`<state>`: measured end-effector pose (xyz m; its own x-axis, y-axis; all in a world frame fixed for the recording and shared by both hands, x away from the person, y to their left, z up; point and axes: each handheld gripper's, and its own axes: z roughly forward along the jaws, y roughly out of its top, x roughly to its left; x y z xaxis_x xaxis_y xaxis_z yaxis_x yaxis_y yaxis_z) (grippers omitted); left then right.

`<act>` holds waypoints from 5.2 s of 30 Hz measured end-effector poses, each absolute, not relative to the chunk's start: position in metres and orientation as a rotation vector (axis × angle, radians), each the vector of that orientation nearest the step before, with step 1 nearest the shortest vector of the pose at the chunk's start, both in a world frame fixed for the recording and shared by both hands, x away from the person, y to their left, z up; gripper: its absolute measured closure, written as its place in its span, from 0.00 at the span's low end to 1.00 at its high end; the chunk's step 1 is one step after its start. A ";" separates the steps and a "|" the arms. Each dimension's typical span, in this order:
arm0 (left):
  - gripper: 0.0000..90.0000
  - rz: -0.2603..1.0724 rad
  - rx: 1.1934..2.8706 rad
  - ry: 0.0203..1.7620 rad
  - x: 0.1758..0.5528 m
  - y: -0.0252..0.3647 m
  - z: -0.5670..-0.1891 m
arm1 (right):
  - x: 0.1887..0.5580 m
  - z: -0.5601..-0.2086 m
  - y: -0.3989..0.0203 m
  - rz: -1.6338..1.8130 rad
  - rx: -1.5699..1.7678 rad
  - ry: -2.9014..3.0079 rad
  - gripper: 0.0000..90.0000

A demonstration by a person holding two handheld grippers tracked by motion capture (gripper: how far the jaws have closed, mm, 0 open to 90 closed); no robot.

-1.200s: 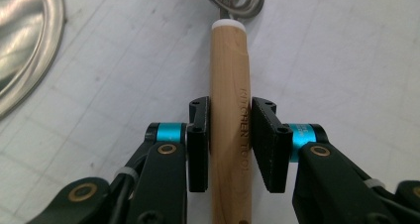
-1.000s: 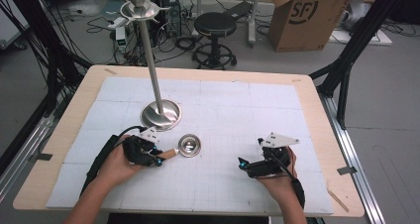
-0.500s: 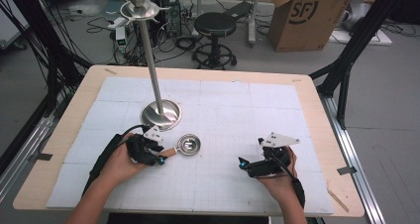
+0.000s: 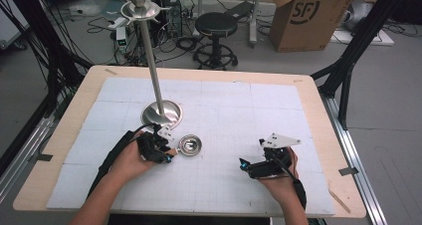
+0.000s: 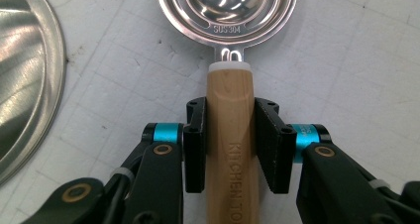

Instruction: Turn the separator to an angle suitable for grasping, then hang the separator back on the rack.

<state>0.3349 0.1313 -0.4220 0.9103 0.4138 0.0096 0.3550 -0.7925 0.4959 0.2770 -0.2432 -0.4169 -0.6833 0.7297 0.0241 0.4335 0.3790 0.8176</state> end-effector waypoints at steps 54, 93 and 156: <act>0.49 0.019 2.429 0.377 0.323 0.096 -0.400 | 0.275 -0.417 -0.247 1.221 1.032 2.306 0.00; 0.06 0.179 2.114 0.596 0.326 0.238 -0.393 | 0.277 -0.418 -0.241 1.215 1.010 2.333 0.00; 0.02 0.247 2.084 0.587 0.321 0.241 -0.393 | 0.318 -0.408 -0.115 0.615 0.392 2.940 0.45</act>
<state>0.3214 0.2414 -0.3927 0.8658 0.4978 -0.0506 0.3119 -0.4578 0.8326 0.3181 -0.1149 -0.4080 -0.9602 0.2735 -0.0568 0.2278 0.8844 0.4074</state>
